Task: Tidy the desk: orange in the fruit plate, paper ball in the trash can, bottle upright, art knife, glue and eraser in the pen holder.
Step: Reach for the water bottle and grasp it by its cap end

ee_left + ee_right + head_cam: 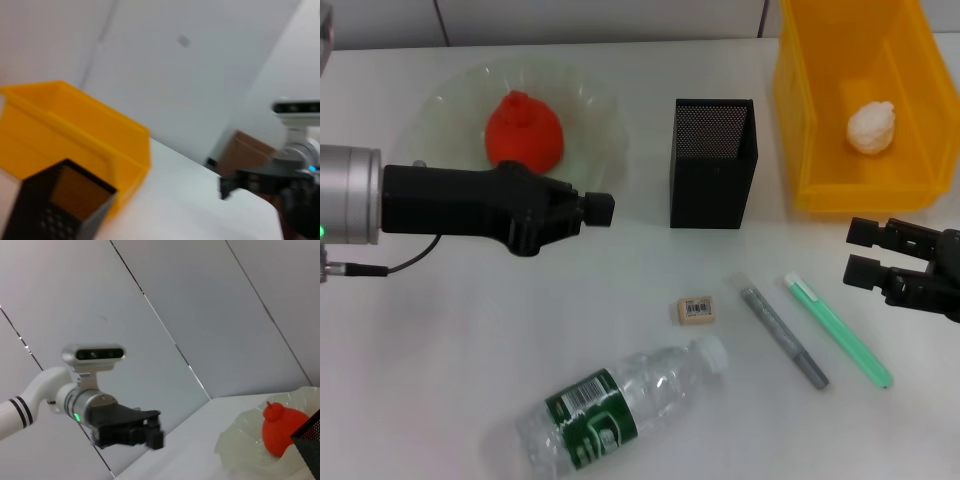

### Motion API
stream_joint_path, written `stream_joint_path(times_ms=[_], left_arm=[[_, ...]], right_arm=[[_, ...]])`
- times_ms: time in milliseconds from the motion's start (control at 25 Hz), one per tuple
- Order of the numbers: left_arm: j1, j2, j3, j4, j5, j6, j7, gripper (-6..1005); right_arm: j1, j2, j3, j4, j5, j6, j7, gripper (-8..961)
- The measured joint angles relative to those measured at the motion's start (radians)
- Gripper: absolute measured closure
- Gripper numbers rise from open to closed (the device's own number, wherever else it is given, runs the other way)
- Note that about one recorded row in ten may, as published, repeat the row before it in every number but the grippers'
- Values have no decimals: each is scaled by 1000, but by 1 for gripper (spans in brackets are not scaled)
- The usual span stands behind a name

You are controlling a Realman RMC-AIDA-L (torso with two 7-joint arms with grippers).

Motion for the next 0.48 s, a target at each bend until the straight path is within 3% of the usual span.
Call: stream_joint_path(times_ms=[200, 280, 360, 480], left_arm=[[-26, -5, 16, 115, 81, 54, -143, 945], [-65, -14, 112, 196, 172, 54, -295, 967], [-78, -14, 139, 202, 191, 53, -325, 988], [-125, -17, 218, 207, 231, 41, -393, 876]], right_arm=[[-2, -5, 23, 0, 0, 11, -5, 144], [-11, -11, 58, 0, 0, 11, -22, 144], [-15, -16, 63, 0, -2, 11, -34, 144], [-35, -30, 64, 0, -6, 5, -76, 144]])
